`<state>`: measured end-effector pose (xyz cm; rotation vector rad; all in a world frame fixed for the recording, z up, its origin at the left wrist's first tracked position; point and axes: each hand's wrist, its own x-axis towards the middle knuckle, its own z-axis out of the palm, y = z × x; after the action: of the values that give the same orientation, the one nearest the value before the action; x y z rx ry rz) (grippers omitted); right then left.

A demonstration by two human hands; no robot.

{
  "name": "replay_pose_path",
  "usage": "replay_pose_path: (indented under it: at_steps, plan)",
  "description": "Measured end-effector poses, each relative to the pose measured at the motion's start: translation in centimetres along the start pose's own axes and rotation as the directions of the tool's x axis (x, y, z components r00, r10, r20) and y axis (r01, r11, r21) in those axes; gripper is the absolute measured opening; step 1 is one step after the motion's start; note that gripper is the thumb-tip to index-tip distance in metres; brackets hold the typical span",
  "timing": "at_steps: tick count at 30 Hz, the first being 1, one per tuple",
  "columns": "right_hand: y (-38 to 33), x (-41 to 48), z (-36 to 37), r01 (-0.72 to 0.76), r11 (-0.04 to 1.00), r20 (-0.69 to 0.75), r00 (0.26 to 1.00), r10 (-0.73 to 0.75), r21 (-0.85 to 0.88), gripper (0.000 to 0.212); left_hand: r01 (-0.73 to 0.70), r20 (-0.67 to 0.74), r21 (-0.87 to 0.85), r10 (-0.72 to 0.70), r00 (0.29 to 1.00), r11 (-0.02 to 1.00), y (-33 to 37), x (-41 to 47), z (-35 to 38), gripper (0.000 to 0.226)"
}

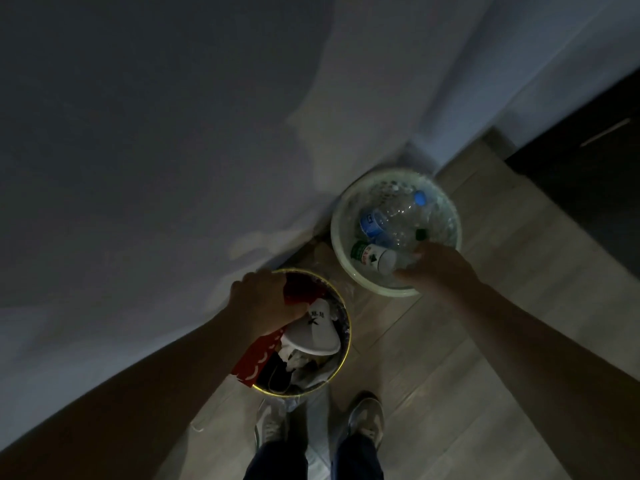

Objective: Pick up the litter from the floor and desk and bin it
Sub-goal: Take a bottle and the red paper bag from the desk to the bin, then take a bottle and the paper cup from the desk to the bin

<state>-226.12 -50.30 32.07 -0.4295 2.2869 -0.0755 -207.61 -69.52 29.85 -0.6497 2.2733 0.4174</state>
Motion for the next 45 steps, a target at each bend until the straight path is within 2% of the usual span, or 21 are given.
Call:
replay_pose_path:
  at_steps: [5, 11, 14, 15, 18, 24, 29, 33, 40, 45]
  plan:
    - [-1.3, -5.4, -4.8, -0.013, 0.999, -0.055, 0.998, 0.011, -0.035, 0.050, -0.053, -0.025, 0.022, 0.054, 0.998, 0.998, 1.1, -3.7, -6.0, 0.066]
    - [-3.0, -13.9, -11.8, 0.030, 0.992, -0.134, 0.990, -0.047, -0.125, 0.051, -0.151, -0.086, 0.071, 0.157, 0.984, 0.986, 2.8, -10.8, -15.6, 0.080]
    - [-3.9, -19.5, -15.6, 0.057, 0.990, -0.176, 0.981, -0.079, -0.127, 0.049, -0.198, -0.099, 0.083, 0.206, 0.973, 0.977, 4.0, -16.1, -20.6, 0.096]
    - [-4.3, -21.6, -16.7, 0.063, 0.989, -0.192, 0.977, -0.088, -0.134, 0.048, -0.227, -0.116, 0.087, 0.236, 0.965, 0.970, 4.3, -17.9, -22.1, 0.095]
    - [-4.9, -27.8, -20.2, 0.099, 0.982, -0.245, 0.960, -0.137, -0.161, 0.052, -0.324, -0.194, 0.077, 0.333, 0.923, 0.943, 5.0, -23.0, -26.1, 0.068]
    - [-6.3, -39.9, -27.9, 0.121, 0.959, -0.385, 0.897, -0.216, -0.257, 0.052, -0.425, -0.359, 0.203, 0.471, 0.806, 0.882, 6.8, -32.9, -34.5, 0.064]
    - [-8.3, -49.7, -33.5, 0.141, 0.944, -0.492, 0.825, -0.279, -0.299, 0.058, -0.457, -0.482, 0.337, 0.568, 0.668, 0.823, 8.5, -41.9, -41.7, 0.072]
    - [-9.9, -57.2, -38.3, 0.161, 0.933, -0.605, 0.723, -0.333, -0.322, 0.059, -0.462, -0.570, 0.421, 0.624, 0.535, 0.781, 9.6, -49.1, -46.9, 0.075]
    - [-11.2, -67.1, -45.5, 0.226, 0.898, -0.765, 0.471, -0.439, -0.377, 0.059, -0.414, -0.731, 0.491, 0.621, 0.283, 0.766, 11.0, -61.5, -54.1, 0.088]
    - [-10.8, -71.1, -49.6, 0.291, 0.850, -0.782, 0.341, -0.522, -0.440, 0.059, -0.347, -0.791, 0.508, 0.586, 0.173, 0.788, 12.3, -67.8, -56.5, 0.066]
